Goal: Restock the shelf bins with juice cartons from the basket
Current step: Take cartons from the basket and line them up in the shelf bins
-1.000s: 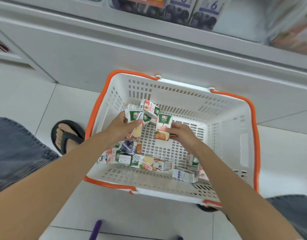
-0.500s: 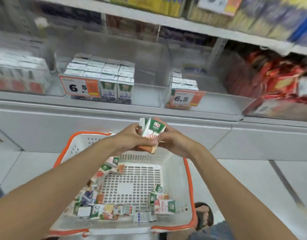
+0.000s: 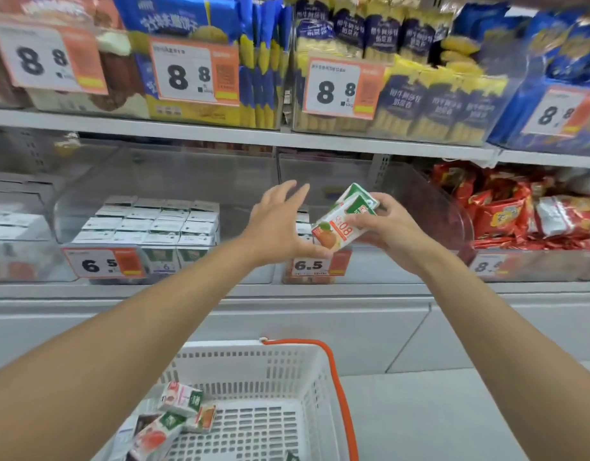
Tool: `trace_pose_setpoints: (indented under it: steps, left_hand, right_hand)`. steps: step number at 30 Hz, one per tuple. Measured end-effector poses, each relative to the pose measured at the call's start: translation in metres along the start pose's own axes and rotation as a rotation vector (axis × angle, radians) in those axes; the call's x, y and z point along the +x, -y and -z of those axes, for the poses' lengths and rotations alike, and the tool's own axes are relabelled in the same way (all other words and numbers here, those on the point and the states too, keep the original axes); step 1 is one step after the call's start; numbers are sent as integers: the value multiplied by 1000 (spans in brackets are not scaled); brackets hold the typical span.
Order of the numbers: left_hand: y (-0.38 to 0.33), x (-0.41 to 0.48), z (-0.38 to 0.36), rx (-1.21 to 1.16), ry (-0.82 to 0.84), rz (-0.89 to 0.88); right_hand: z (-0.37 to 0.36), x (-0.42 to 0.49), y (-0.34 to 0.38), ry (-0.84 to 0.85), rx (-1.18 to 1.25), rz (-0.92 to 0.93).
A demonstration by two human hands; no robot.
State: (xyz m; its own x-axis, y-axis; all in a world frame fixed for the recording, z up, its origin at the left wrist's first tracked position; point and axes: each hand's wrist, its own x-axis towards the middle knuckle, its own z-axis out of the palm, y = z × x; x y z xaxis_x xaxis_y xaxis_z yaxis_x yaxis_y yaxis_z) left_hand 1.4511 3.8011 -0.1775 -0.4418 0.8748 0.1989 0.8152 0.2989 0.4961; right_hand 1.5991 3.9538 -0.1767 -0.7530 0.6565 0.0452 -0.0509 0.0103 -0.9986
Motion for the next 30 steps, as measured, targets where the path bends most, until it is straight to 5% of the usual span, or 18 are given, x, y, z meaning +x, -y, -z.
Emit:
trace_pose_setpoints:
  steps: [5, 9, 11, 15, 22, 26, 30]
  left_hand:
    - [34, 27, -15, -82, 197, 175]
    - [49, 27, -30, -163, 122, 121]
    - [54, 26, -31, -205, 122, 119]
    - [59, 27, -35, -236, 104, 106]
    - [62, 27, -40, -259, 47, 82]
    - [52, 23, -32, -246, 100, 125]
    - [41, -5, -27, -60, -81, 116]
  right_hand:
    - [25, 57, -11, -222, 55, 56]
    - [22, 103, -29, -290, -123, 104]
    - [21, 121, -40, -165, -289, 11]
    - [17, 134, -56, 517, -310, -481]
    - [8, 135, -64, 396, -309, -450]
    - [-4, 105, -50, 87, -714, -56]
    - [-38, 41, -45, -177, -704, 406]
